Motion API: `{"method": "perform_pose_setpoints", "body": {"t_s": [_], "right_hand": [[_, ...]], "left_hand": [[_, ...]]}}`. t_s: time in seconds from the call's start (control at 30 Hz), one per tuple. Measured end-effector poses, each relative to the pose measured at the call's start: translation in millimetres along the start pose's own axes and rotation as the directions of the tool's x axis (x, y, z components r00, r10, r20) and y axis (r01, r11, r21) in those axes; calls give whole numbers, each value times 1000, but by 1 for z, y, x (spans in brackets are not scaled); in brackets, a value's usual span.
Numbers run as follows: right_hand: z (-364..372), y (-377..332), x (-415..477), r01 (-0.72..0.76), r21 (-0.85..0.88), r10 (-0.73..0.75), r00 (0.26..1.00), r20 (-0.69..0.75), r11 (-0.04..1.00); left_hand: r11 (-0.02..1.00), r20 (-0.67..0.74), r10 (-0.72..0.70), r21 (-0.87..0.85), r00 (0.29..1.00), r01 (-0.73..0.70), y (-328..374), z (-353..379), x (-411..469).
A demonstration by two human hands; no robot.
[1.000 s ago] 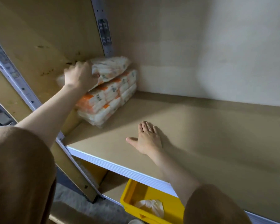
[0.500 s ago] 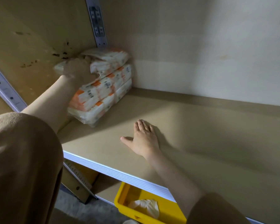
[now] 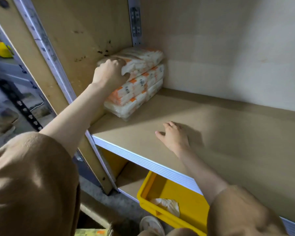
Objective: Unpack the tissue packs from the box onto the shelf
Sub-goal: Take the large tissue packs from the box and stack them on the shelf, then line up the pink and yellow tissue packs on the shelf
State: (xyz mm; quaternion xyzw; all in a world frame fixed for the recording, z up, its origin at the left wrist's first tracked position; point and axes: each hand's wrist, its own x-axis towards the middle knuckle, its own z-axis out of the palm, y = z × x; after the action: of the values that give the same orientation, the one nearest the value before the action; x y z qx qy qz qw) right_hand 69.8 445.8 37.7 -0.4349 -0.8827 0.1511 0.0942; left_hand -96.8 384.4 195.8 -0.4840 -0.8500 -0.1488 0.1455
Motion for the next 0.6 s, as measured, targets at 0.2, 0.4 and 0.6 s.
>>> {"method": "perform_pose_setpoints", "body": {"t_s": [0.2, 0.4, 0.6], "right_hand": [[0, -13, -28, 25, 24, -24, 1000, -20, 999], [20, -59, -79, 202, 196, -206, 979, -4, 959], [50, -107, -144, 430, 166, -445, 893, 69, 888]], "left_hand": [[999, 33, -33, -34, 999, 34, -25, -4, -79], [992, 167, -120, -18, 979, 125, -57, 5, -182], [967, 270, -241, -10, 932, 253, -87, 21, -294]]}}
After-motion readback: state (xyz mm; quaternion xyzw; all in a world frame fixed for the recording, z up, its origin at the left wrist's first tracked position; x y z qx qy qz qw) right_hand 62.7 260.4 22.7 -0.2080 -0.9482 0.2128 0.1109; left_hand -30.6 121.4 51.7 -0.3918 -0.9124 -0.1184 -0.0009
